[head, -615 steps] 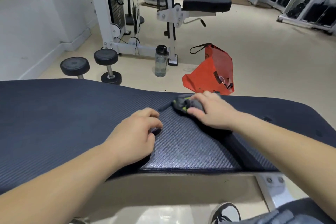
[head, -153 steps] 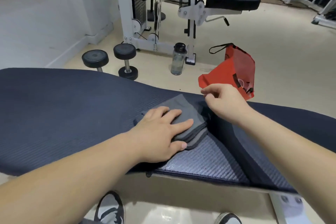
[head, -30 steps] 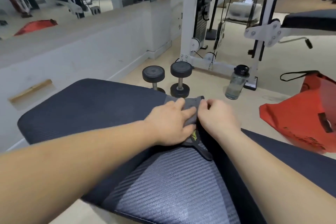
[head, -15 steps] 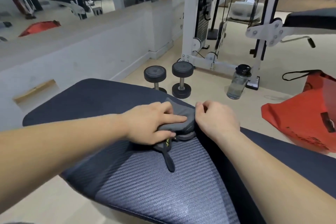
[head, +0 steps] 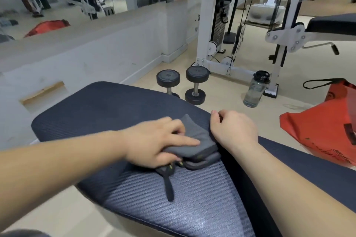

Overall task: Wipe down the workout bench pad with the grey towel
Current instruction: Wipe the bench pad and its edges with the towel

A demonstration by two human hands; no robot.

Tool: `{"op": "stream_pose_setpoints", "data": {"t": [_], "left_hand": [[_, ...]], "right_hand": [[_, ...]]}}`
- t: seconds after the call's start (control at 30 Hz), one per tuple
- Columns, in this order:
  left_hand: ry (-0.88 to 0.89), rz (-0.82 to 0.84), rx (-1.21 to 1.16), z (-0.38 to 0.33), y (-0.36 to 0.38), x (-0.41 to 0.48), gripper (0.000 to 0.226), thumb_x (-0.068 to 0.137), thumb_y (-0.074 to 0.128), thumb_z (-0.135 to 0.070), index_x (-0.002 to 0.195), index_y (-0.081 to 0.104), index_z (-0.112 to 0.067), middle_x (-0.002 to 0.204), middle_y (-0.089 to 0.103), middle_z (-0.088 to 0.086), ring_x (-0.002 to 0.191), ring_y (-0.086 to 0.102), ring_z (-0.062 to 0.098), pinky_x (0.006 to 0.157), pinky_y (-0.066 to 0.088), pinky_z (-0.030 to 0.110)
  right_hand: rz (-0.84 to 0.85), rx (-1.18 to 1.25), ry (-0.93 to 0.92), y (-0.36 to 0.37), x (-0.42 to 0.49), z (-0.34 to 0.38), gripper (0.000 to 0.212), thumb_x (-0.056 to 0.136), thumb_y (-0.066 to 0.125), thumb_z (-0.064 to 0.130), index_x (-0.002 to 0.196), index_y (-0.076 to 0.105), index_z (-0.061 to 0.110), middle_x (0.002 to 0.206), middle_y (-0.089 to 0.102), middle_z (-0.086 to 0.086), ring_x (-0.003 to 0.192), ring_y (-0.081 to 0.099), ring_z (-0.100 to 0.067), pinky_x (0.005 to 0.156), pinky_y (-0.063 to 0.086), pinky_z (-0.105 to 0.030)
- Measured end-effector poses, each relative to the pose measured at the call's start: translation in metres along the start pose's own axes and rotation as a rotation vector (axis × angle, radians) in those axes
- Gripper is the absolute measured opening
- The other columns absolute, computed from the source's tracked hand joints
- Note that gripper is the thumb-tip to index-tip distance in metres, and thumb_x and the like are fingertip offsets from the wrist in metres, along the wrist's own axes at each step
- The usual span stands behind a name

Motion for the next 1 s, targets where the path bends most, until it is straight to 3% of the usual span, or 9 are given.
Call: {"op": "stream_pose_setpoints", "data": {"t": [0.07,0.17,0.23,0.37,0.5,0.57,0.73,0.8,1.0], "left_hand": [[-0.212,-0.029,0.093,0.038,0.0,-0.012,0.055,0.095,0.045,-0.059,0.149,0.039,-0.05,0.124,0.047,-0.007,0.11,0.05,0.018,0.097,0.048,0.034],[-0.818,0.009,0.135,0.067,-0.001,-0.015,0.057,0.097,0.035,-0.062,0.151,0.033,-0.044,0.134,0.041,0.001,0.123,0.046,0.031,0.101,0.048,0.048],[-0.922,0.081,0.142,0.049,-0.001,-0.002,0.057,0.099,0.031,-0.06,0.149,0.032,-0.034,0.138,0.037,0.006,0.126,0.042,0.035,0.1,0.047,0.05],[-0.531,0.033,0.167,-0.011,0.003,0.009,0.062,0.1,0.031,-0.06,0.154,0.025,-0.031,0.14,0.037,0.003,0.121,0.044,0.03,0.101,0.047,0.045],[-0.059,0.1,0.041,0.025,-0.012,0.004,0.059,0.096,0.035,-0.061,0.153,0.028,-0.047,0.132,0.043,-0.007,0.108,0.046,0.019,0.094,0.045,0.034],[-0.155,0.101,0.114,0.067,-0.012,0.005,0.059,0.094,0.033,-0.059,0.153,0.027,-0.051,0.134,0.043,-0.008,0.107,0.045,0.02,0.096,0.046,0.037],[-0.934,0.083,0.084,0.115,-0.015,0.025,0.051,0.101,0.036,-0.05,0.145,0.042,-0.026,0.141,0.039,0.006,0.126,0.042,0.035,0.095,0.047,0.049],[-0.888,0.066,0.062,0.096,-0.012,0.042,0.051,0.1,0.038,-0.051,0.14,0.047,-0.021,0.138,0.04,0.007,0.126,0.043,0.035,0.091,0.045,0.047],[-0.296,-0.062,-0.011,0.071,-0.008,0.046,0.052,0.096,0.041,-0.059,0.146,0.041,-0.044,0.128,0.045,-0.001,0.121,0.048,0.026,0.098,0.047,0.044]], "right_hand": [[0.015,-0.004,0.0,0.001,-0.001,-0.001,0.046,0.105,0.034,0.048,0.086,0.063,0.018,0.083,0.061,-0.006,0.088,0.06,-0.034,0.071,0.045,-0.036],[0.027,-0.014,0.004,0.001,-0.002,0.001,0.046,0.105,0.034,0.049,0.093,0.067,0.019,0.088,0.067,-0.005,0.087,0.058,-0.032,0.072,0.047,-0.035],[0.031,-0.062,-0.002,0.003,-0.002,0.003,0.047,0.105,0.033,0.05,0.096,0.068,0.021,0.096,0.071,-0.006,0.09,0.061,-0.033,0.073,0.048,-0.035],[0.048,-0.079,0.029,0.007,0.003,0.011,0.056,0.105,0.027,0.055,0.102,0.07,0.019,0.111,0.069,-0.008,0.105,0.064,-0.034,0.08,0.047,-0.038],[0.015,0.027,0.071,0.008,0.007,0.017,0.06,0.106,0.022,0.054,0.091,0.067,0.018,0.108,0.067,-0.01,0.11,0.061,-0.037,0.089,0.049,-0.045],[-0.03,0.089,0.013,0.012,0.008,0.026,0.055,0.106,0.024,0.054,0.072,0.054,0.021,0.098,0.061,-0.008,0.107,0.06,-0.038,0.091,0.051,-0.048],[-0.029,0.057,-0.104,0.024,0.012,0.056,0.053,0.105,0.027,0.054,0.071,0.05,0.021,0.089,0.057,-0.005,0.104,0.058,-0.037,0.088,0.051,-0.046],[-0.034,-0.006,-0.125,0.025,0.016,0.064,0.051,0.106,0.025,0.054,0.08,0.055,0.021,0.096,0.067,-0.012,0.105,0.061,-0.039,0.083,0.05,-0.043],[-0.083,-0.071,-0.091,0.023,0.025,0.064,0.052,0.107,0.022,0.053,0.088,0.058,0.02,0.103,0.073,-0.018,0.1,0.066,-0.041,0.076,0.048,-0.043]]}}
Point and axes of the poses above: each hand's wrist, its own x-axis towards the middle knuckle, its own y-axis out of the palm, z = x × y, the point moved 3 cm from there along x, towards the middle knuckle
